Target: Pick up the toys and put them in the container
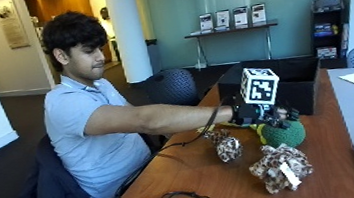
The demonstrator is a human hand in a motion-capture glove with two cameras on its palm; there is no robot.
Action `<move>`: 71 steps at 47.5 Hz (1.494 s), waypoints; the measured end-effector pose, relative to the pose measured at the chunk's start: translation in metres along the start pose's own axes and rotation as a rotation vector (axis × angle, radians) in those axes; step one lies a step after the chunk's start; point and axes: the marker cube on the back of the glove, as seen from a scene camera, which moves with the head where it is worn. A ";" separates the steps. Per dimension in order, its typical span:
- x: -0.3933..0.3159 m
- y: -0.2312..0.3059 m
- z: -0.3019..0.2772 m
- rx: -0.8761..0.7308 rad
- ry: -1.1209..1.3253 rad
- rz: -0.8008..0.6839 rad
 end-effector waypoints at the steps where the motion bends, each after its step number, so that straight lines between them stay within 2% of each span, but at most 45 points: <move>1: 0.001 -0.001 0.003 -0.009 0.002 -0.005; 5: 0.001 -0.012 0.019 -0.037 -0.027 -0.004; 23: -0.017 -0.024 0.024 0.098 -0.102 -0.014; 31: -0.036 -0.023 0.018 0.253 -0.053 -0.040; 41: -0.032 -0.016 -0.005 0.323 -0.063 -0.021; 48: -0.044 -0.008 -0.055 0.375 -0.183 -0.006; 56: -0.098 0.002 -0.140 0.463 -0.278 -0.090; 62: -0.177 0.005 -0.194 0.528 -0.276 -0.192; 71: -0.300 0.014 -0.223 0.525 -0.179 -0.392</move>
